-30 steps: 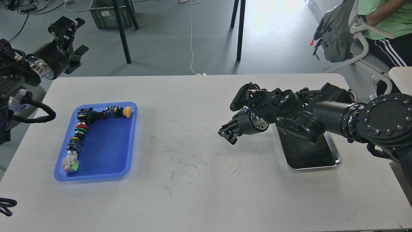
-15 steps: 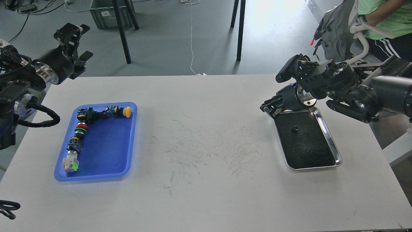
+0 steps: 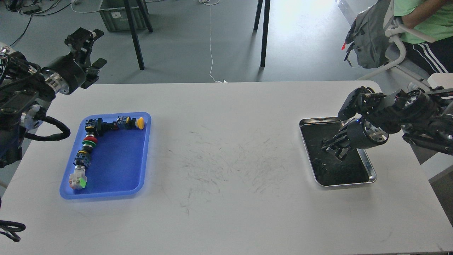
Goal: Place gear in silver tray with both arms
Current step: 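Lift the black gear and lower it into the silver tray, then open the right gripper and raise it away from the silver tray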
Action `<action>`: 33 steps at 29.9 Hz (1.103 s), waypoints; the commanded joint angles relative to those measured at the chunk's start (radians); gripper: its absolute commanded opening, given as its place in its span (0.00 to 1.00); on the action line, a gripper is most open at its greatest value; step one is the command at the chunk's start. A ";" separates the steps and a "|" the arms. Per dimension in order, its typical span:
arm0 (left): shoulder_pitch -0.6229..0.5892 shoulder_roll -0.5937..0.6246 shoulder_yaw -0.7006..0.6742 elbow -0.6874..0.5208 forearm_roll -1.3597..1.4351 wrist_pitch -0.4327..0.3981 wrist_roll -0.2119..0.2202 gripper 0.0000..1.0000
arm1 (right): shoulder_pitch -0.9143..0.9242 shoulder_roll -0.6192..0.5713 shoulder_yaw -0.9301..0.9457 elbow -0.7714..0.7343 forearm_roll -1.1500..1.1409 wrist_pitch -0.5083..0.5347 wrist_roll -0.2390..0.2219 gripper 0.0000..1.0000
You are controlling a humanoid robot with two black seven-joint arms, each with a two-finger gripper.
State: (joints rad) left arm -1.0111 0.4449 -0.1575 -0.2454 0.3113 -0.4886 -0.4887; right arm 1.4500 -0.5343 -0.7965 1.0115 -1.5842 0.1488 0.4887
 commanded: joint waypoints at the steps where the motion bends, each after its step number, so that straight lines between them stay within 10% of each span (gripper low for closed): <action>1: 0.008 0.000 0.000 0.000 -0.001 0.000 0.000 0.99 | -0.002 -0.009 -0.033 0.007 -0.037 -0.011 0.000 0.02; 11: 0.012 -0.002 0.000 0.000 0.000 0.000 0.000 0.99 | -0.005 -0.009 -0.037 0.004 -0.045 -0.012 0.000 0.07; 18: 0.014 -0.002 0.000 0.000 -0.001 0.000 0.000 0.99 | -0.006 -0.004 -0.030 -0.014 -0.011 -0.009 0.000 0.66; 33: 0.031 -0.023 -0.103 0.158 -0.080 0.000 0.000 0.99 | -0.005 -0.001 0.039 -0.022 0.087 -0.008 0.000 0.73</action>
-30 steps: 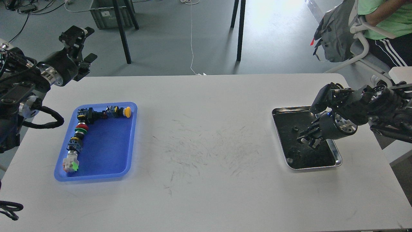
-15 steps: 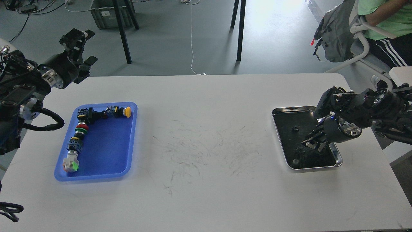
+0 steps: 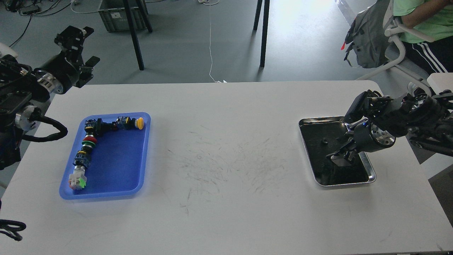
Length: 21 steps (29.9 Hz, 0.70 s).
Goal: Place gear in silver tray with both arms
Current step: 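Open the right gripper and raise it away from the silver tray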
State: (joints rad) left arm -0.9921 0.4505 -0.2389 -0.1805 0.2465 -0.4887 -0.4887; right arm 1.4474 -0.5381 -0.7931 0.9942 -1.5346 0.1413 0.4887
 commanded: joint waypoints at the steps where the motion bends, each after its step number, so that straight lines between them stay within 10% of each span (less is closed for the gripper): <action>1: 0.016 -0.053 -0.022 0.105 -0.018 0.000 0.000 0.99 | -0.002 0.003 0.046 -0.006 0.053 0.003 0.000 0.74; 21: 0.040 -0.076 -0.056 0.104 -0.069 0.000 0.000 0.99 | -0.077 0.042 0.388 -0.156 0.332 0.000 0.000 0.79</action>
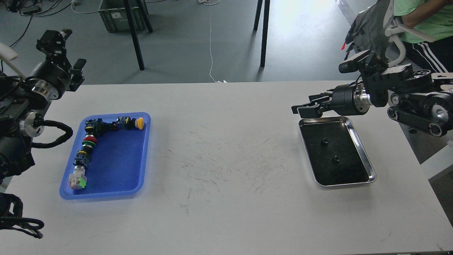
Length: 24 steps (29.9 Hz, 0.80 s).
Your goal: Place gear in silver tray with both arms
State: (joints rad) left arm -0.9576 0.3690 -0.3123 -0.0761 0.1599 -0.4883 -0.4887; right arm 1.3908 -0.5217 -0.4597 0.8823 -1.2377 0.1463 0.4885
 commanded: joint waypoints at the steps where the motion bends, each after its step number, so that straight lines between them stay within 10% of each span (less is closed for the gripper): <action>1: 0.003 0.011 0.033 0.005 0.021 0.000 0.000 0.99 | -0.030 0.041 0.074 -0.060 0.047 -0.007 0.000 0.79; 24: 0.002 0.014 0.119 -0.007 0.041 0.000 0.000 0.99 | -0.317 0.190 0.691 -0.144 0.546 -0.177 0.000 0.89</action>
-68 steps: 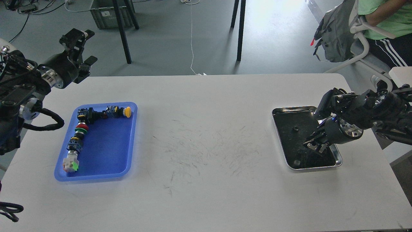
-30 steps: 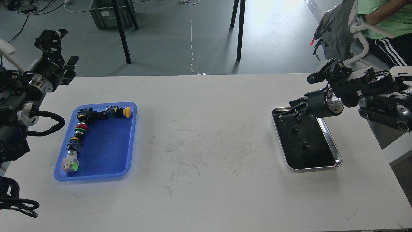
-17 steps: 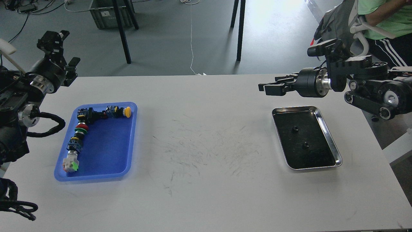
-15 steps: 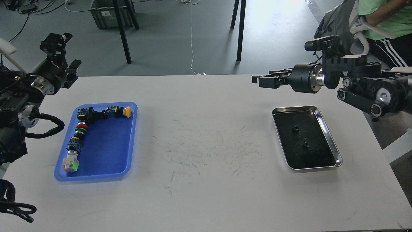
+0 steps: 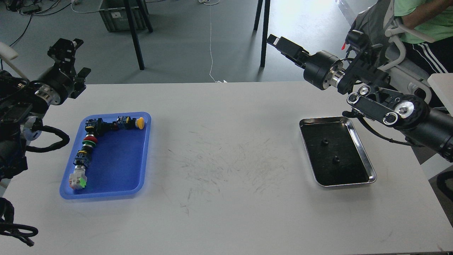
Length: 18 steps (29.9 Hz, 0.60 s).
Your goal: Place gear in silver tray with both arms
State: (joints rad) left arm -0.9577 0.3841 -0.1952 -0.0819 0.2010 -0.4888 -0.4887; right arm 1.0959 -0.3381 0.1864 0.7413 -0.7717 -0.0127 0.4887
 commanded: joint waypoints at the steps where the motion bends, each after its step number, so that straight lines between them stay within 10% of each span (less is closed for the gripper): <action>1: 0.002 0.001 0.003 -0.002 0.000 0.000 0.000 0.99 | -0.031 0.007 0.054 -0.009 0.116 -0.026 0.000 0.89; 18: -0.003 -0.004 0.094 -0.002 0.012 0.000 0.000 0.99 | -0.088 0.076 0.088 -0.040 0.500 -0.032 0.000 0.94</action>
State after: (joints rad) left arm -0.9577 0.3738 -0.1041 -0.0831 0.2216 -0.4888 -0.4887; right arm 1.0099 -0.2626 0.2742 0.6974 -0.3095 -0.0553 0.4886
